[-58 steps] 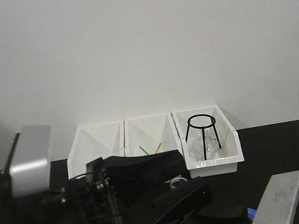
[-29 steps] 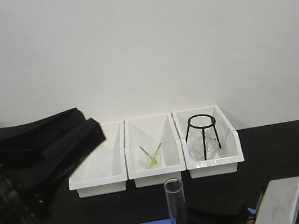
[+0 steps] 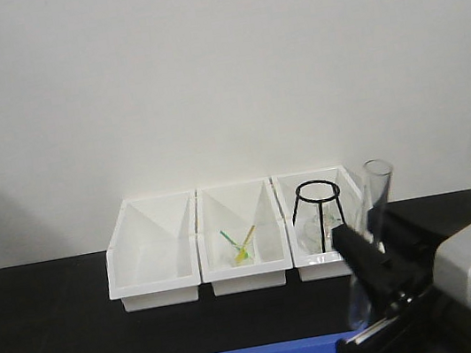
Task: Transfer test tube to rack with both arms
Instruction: 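Carry the test tube with the right gripper over the white rack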
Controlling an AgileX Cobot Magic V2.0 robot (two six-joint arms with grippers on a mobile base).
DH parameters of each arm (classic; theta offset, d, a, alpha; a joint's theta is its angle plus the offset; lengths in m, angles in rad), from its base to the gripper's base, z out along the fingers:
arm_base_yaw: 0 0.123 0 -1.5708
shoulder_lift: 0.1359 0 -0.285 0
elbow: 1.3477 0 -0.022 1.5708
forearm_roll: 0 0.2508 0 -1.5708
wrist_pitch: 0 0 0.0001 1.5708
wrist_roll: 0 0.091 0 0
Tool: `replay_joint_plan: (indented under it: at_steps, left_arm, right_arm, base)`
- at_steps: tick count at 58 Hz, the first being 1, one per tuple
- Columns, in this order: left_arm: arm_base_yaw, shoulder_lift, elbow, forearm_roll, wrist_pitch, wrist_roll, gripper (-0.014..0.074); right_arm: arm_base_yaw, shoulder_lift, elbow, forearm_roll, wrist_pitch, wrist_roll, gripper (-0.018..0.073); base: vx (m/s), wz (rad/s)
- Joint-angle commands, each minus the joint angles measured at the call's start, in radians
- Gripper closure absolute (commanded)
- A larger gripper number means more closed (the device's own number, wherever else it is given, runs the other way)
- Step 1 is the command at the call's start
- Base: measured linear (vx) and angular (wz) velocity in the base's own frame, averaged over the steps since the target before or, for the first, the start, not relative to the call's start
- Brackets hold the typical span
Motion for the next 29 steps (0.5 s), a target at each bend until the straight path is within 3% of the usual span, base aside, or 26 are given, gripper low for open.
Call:
replay_joint_plan:
  at_steps: [1,6,13,20,29]
  left_arm:
    - [-0.004,-0.032,-0.026,-0.001,0.020,-0.001,0.0603]
    - [-0.004,-0.065,-0.006,-0.001,0.042,-0.001,0.0603]
    - [-0.004,-0.106,0.033,-0.001,0.040,-0.001,0.0603]
    - [-0.004,-0.137,0.063,-0.001,0.042,-0.001,0.0603]
    - [-0.004,-0.142,0.067,-0.001,0.044,-0.001,0.0602]
  right_arm:
    - [-0.003,-0.016,-0.008,0.054,-0.165,-0.131,0.0570]
    - [-0.006,-0.016,0.027,0.054,-0.200,-0.141,0.0570]
    - [-0.074,-0.016,0.079,0.050,-0.200,-0.092,0.0570]
    - [-0.213,-0.016,0.127,0.014,-0.200,-0.013,0.0570]
    - [-0.450,-0.016,0.162,-0.053,-0.180,0.077,0.0570]
  base:
    - [0.00,0.00]
    - [0.00,0.00]
    - [0.00,0.00]
    - [0.00,0.00]
    - [0.00,0.00]
